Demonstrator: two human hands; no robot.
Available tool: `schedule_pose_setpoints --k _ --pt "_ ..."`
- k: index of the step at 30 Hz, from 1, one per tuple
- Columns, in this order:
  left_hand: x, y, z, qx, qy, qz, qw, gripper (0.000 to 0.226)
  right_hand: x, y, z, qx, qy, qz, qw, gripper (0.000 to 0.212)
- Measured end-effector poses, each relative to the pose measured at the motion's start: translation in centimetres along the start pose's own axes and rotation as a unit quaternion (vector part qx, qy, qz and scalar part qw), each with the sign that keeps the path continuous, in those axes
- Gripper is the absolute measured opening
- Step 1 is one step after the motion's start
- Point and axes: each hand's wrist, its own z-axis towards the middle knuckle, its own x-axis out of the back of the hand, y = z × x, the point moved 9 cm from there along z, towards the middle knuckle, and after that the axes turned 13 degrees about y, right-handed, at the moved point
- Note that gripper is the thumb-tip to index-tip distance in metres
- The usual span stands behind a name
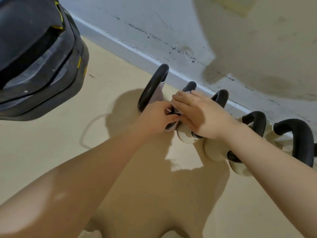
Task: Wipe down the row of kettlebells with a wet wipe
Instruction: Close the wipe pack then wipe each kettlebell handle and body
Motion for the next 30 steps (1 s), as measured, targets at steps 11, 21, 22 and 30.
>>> schedule_pose_setpoints --k 11,21,22,30 --pt "-0.1 -0.1 -0.1 0.022 -0.001 0.011 1.000 0.011 1.5 1.5 1.7 0.005 0.040 -0.007 0.999 0.032" --pt "0.0 -0.2 -0.2 0.023 0.010 0.011 1.000 0.013 -2.0 2.0 3.2 0.041 -0.085 -0.217 0.972 0.033" --pt "-0.1 -0.3 -0.1 0.024 0.012 0.013 1.000 0.018 -2.6 0.5 2.6 0.092 -0.106 -0.215 0.967 0.036" --pt "0.0 0.1 -0.3 0.024 -0.005 0.009 1.000 0.003 -0.4 6.2 3.7 -0.072 -0.054 -0.075 0.993 0.034"
